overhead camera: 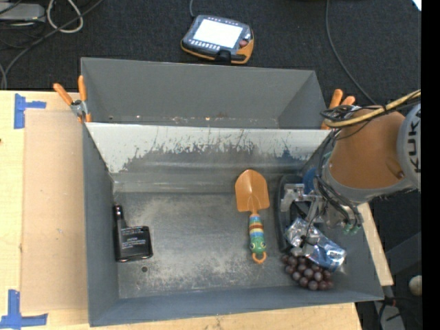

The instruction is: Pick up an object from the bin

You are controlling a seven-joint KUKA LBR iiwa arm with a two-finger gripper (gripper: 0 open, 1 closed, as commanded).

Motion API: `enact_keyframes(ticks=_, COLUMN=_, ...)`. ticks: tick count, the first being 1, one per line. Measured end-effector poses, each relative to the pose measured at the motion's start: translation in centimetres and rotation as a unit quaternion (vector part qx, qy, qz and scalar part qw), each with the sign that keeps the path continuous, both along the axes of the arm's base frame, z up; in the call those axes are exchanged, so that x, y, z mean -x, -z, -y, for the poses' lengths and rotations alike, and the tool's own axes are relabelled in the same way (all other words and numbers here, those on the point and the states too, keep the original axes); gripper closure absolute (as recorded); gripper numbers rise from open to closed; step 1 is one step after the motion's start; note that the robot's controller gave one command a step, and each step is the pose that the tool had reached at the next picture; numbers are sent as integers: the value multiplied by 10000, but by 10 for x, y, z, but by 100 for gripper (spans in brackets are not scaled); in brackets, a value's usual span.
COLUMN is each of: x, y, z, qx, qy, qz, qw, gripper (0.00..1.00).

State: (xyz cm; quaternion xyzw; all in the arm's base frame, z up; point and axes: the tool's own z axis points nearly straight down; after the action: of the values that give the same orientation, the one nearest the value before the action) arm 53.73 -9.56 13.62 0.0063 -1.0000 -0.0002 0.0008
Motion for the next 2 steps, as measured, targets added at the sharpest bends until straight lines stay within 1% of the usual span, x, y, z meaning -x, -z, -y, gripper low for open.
enact_keyframes(ticks=1, x=0, y=0, z=0, qx=0, qy=-2, qz=0, qw=10000, gripper=0)
enact_keyframes(ticks=2, x=34, y=48, z=-24, qx=-4, qy=415, qz=-10, qw=9991, gripper=100)
